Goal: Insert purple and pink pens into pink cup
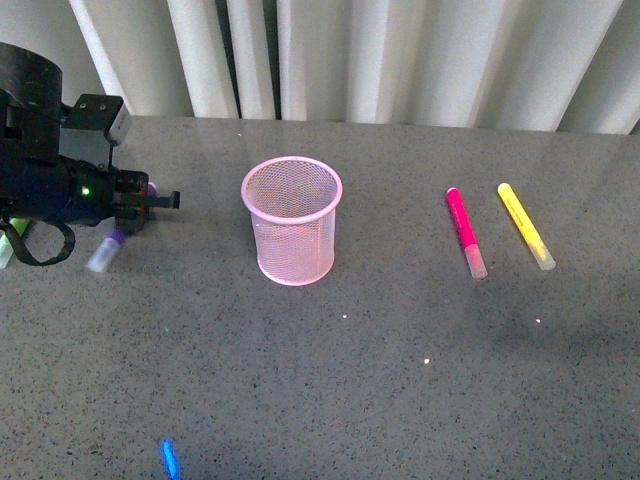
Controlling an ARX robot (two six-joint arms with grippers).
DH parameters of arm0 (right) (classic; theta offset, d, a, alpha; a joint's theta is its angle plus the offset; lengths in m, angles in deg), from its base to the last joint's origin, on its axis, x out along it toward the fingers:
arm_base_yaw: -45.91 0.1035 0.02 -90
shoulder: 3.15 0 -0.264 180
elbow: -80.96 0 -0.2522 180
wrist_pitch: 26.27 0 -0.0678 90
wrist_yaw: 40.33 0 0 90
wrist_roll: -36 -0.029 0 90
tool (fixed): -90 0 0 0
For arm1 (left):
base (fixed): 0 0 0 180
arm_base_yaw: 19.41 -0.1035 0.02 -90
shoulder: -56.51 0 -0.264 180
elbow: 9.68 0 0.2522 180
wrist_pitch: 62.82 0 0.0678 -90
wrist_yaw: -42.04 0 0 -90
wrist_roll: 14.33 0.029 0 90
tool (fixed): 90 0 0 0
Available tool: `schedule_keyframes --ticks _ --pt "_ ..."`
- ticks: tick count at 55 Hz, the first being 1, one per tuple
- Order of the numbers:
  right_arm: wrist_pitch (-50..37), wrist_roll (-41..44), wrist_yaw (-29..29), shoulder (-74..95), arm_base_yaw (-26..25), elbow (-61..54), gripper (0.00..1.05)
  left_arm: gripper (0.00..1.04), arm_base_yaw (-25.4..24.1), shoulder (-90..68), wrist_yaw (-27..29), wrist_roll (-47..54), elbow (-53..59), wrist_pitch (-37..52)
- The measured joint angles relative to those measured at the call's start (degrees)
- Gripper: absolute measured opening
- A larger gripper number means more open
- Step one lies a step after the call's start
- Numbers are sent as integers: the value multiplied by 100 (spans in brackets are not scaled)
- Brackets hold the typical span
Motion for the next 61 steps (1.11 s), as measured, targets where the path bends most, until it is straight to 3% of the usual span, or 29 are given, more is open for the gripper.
schedule_keyframes --ticks 4,25,36,47,61 --pt "0 0 2 0 0 0 98 14 31 101 20 98 42 -216" --pt "0 -2 2 0 0 0 98 14 13 1338 -404 -393 741 -243" --pt "0 0 0 0 0 0 98 14 153 2540 -474 -1314 1314 883" --pt "0 0 2 0 0 0 98 14 721 2734 341 -2820 1998 2763" --pt "0 -2 2 0 0 0 98 14 1692 2542 1121 -3471 2367 4183"
